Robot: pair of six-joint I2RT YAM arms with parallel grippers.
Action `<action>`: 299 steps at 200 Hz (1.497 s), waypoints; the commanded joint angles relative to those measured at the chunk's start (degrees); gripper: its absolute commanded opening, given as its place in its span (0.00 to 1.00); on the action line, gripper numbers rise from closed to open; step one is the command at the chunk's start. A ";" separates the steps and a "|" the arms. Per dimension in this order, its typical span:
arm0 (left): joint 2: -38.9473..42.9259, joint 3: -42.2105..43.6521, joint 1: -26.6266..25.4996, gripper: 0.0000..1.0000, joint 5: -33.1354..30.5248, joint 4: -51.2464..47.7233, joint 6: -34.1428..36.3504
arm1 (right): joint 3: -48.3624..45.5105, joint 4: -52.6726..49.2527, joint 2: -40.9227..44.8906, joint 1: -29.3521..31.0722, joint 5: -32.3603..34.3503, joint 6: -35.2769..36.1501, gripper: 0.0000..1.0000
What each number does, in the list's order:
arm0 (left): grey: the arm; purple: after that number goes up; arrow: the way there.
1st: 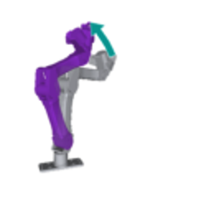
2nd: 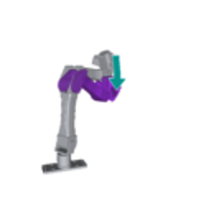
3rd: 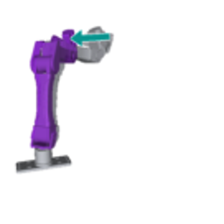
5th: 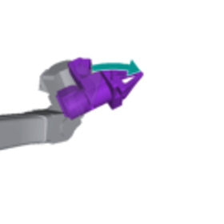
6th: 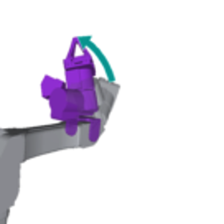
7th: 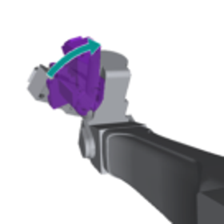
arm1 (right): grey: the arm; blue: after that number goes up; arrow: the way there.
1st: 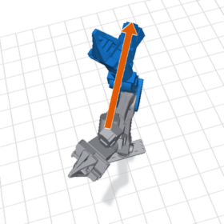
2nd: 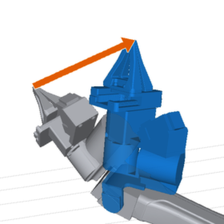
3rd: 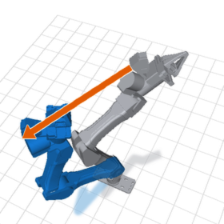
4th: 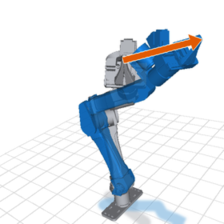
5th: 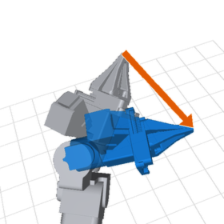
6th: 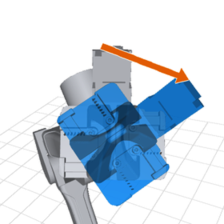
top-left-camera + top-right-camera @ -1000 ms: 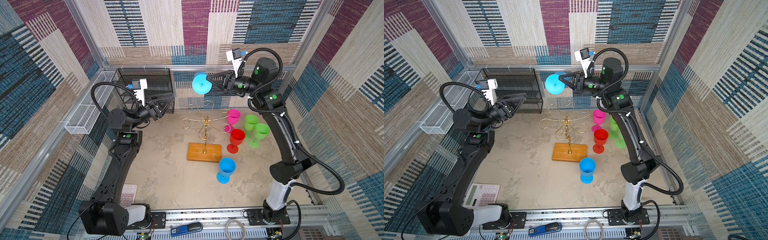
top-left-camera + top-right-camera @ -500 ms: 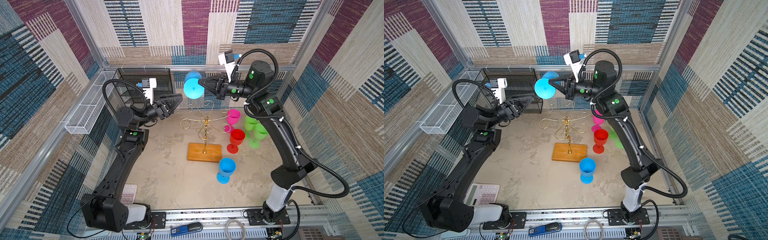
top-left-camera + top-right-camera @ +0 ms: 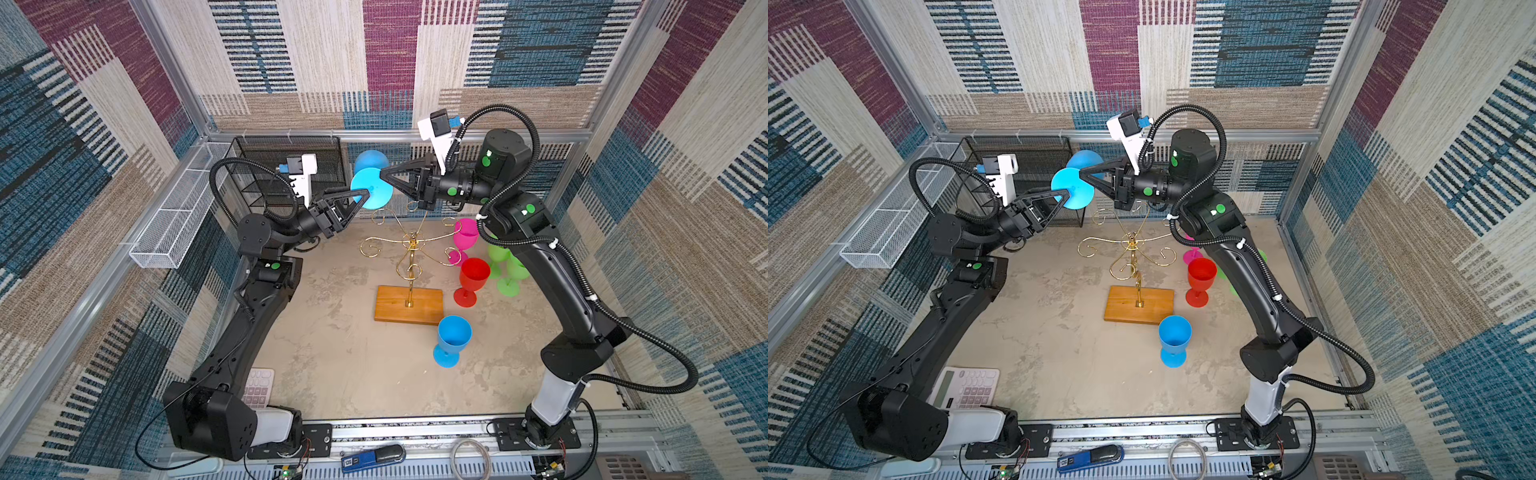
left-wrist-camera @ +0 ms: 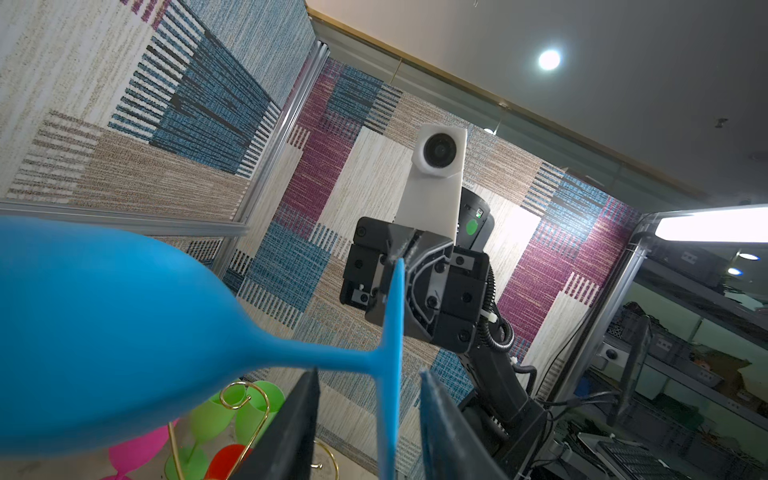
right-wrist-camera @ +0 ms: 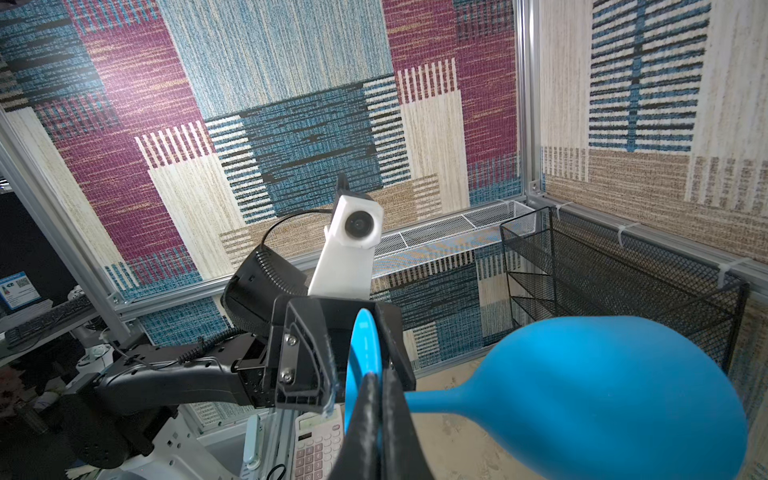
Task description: Take the wine glass off the wine glass rack
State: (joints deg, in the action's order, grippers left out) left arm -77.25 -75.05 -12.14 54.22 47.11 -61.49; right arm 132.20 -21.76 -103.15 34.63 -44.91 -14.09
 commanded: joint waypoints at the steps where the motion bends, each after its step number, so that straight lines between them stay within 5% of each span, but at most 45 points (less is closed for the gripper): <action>1: -0.09 -0.46 -0.29 0.38 -0.10 2.90 -1.16 | 0.40 1.72 -0.42 0.91 1.90 0.93 0.00; 55: -0.07 -0.72 -0.60 0.20 -0.05 5.99 -4.23 | 0.95 0.96 -0.80 2.24 3.32 1.68 0.00; 78: 0.32 -1.55 -0.51 0.00 0.45 6.00 -4.70 | 0.87 0.45 -0.44 2.46 3.32 1.85 0.00; 99: 1.03 -1.95 -0.56 0.00 0.15 5.70 -4.99 | 0.19 0.07 0.53 2.55 4.18 2.42 0.00; 113: 1.56 -2.19 -0.43 0.00 -0.61 5.92 -5.80 | -0.42 -0.30 1.57 2.54 5.30 3.42 0.16; 148: 4.16 -3.18 0.82 0.00 -5.88 0.33 -10.89 | -10.24 2.26 9.39 2.55 13.10 8.63 0.74; 190: 5.86 -6.96 1.15 0.00 -5.91 -6.49 -16.79 | -36.02 19.31 24.85 2.55 25.31 19.02 1.00; 235: 4.15 -9.69 1.16 0.00 -3.88 -8.34 -27.23 | -53.56 42.17 31.08 2.55 28.31 27.74 0.99; 299: 4.74 -10.43 1.16 0.00 -3.25 -15.56 -28.75 | -49.66 47.42 23.16 2.63 23.40 29.73 0.99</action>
State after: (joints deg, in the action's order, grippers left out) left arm -72.86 -84.97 -11.05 49.93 33.01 -88.53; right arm 80.14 21.43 -77.52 37.21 -19.14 14.46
